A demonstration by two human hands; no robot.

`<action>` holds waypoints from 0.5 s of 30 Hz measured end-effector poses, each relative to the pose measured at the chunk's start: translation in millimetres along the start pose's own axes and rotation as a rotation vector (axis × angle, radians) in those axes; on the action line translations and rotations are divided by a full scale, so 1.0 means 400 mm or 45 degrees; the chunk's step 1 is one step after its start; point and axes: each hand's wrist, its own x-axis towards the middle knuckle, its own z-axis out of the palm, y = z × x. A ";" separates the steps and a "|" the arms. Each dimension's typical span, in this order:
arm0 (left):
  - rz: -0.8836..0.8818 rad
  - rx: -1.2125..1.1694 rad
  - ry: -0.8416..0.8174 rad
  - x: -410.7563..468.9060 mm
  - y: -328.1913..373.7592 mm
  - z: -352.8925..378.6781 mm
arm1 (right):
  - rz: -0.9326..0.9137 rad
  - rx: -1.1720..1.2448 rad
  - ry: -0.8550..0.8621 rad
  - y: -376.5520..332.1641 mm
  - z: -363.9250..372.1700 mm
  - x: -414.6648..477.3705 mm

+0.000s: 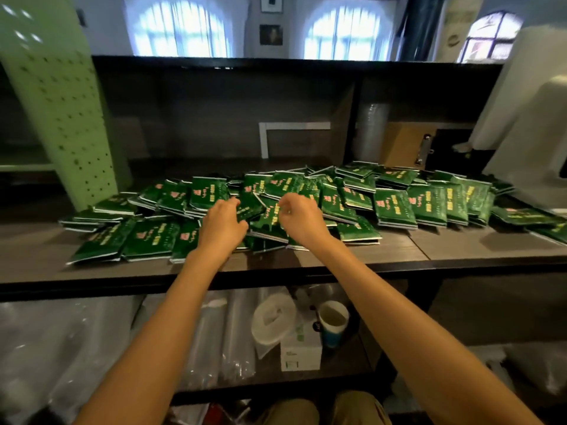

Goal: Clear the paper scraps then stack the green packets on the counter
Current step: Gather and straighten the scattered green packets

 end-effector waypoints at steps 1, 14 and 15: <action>-0.013 0.053 -0.078 0.013 -0.021 -0.004 | 0.013 0.003 -0.025 -0.010 0.010 0.015; 0.055 -0.111 0.339 0.060 -0.069 0.002 | 0.093 0.463 0.053 -0.046 0.075 0.092; 0.077 -0.158 0.394 0.061 -0.061 0.000 | 0.084 0.524 0.070 -0.050 0.078 0.094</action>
